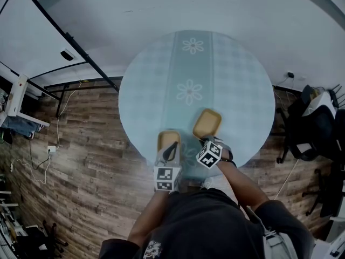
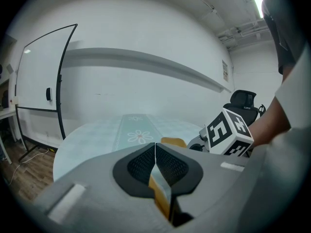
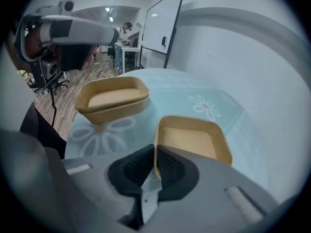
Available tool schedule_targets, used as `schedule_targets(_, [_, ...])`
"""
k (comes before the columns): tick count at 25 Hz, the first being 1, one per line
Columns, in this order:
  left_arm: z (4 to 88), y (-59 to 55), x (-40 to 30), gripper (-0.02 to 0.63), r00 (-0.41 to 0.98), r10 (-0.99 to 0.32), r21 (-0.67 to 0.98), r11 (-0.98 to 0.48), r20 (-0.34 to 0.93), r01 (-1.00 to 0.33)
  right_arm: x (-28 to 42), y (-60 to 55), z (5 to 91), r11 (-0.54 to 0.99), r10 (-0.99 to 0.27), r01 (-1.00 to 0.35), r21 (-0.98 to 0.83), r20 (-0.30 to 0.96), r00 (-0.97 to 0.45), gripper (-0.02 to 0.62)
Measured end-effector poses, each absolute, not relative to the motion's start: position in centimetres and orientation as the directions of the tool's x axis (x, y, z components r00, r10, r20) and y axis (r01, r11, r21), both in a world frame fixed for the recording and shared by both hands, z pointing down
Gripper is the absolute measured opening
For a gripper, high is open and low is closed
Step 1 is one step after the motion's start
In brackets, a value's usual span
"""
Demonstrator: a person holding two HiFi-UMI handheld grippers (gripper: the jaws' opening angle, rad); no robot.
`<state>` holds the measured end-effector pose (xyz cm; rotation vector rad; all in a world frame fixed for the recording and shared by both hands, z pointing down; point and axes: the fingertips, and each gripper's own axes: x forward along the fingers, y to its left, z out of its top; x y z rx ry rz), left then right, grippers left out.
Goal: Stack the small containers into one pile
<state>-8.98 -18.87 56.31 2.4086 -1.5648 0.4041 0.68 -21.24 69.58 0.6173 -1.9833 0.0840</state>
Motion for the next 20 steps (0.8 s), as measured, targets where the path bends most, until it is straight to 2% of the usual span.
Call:
schedule_targets(7, [56.1,-18.2,-9.5,0.006,0.377,-0.856,0.045,-0.387,0.353,-0.921,0.9,-22.0,67.8,0.843,-0.453,-0.469,0.263,0.818,-0.355,0.015])
schedule_targets(20, [55.8,-16.1,-10.9,0.006,0.353,-0.873,0.058,-0.355,0.338,-0.933,-1.2,-20.2,64.4,0.852,-0.490,-0.408,0.329,0.776,-0.397,0.015])
